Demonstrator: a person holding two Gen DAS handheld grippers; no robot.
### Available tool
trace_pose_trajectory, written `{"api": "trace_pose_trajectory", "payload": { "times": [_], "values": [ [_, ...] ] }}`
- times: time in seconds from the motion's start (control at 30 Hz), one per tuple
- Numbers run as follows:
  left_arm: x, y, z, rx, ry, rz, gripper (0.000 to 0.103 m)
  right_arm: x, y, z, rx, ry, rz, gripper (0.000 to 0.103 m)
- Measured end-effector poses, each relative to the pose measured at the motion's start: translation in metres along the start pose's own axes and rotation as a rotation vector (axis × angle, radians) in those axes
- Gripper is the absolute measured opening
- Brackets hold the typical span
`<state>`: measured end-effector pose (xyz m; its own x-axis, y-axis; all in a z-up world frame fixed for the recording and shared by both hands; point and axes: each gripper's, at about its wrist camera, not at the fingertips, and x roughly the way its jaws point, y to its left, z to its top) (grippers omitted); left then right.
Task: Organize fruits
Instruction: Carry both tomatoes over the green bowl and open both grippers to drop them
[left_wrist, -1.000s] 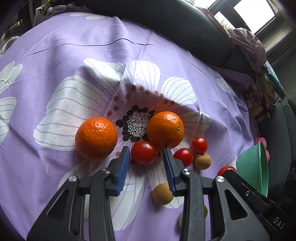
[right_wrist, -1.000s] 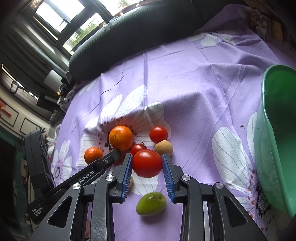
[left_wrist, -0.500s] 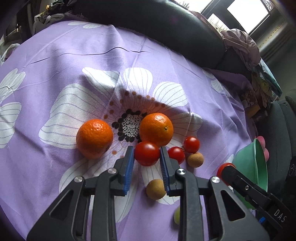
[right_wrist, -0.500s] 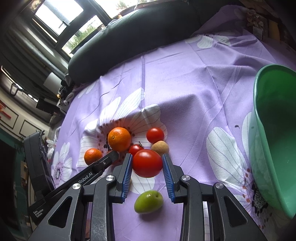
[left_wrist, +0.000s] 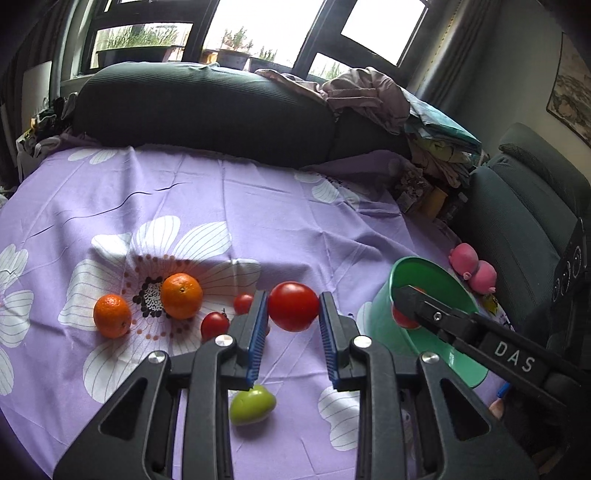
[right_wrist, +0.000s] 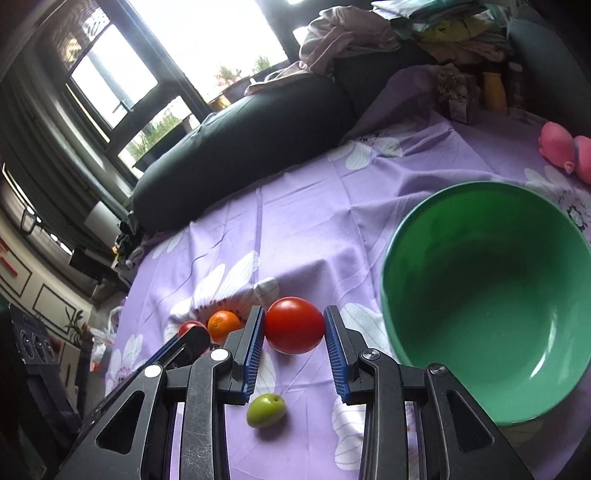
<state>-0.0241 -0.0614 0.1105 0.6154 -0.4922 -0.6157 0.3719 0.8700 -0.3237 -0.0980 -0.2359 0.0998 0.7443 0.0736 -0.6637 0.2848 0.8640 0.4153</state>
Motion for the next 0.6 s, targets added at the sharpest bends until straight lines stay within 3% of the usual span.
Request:
{"api": "trace_pose_trajectory", "payload": {
  "times": [0.3,0.6],
  "values": [
    [0.019,-0.069,-0.005,0.192,0.032,-0.09,0.027,-0.043,-0.057,0.009,0.136,-0.146,-0.177,0.035],
    [0.054,-0.111,-0.019,0.277,0.126,-0.166,0.027,-0.049,-0.109,0.004,0.285,-0.142,-0.264,0.035]
  ]
}}
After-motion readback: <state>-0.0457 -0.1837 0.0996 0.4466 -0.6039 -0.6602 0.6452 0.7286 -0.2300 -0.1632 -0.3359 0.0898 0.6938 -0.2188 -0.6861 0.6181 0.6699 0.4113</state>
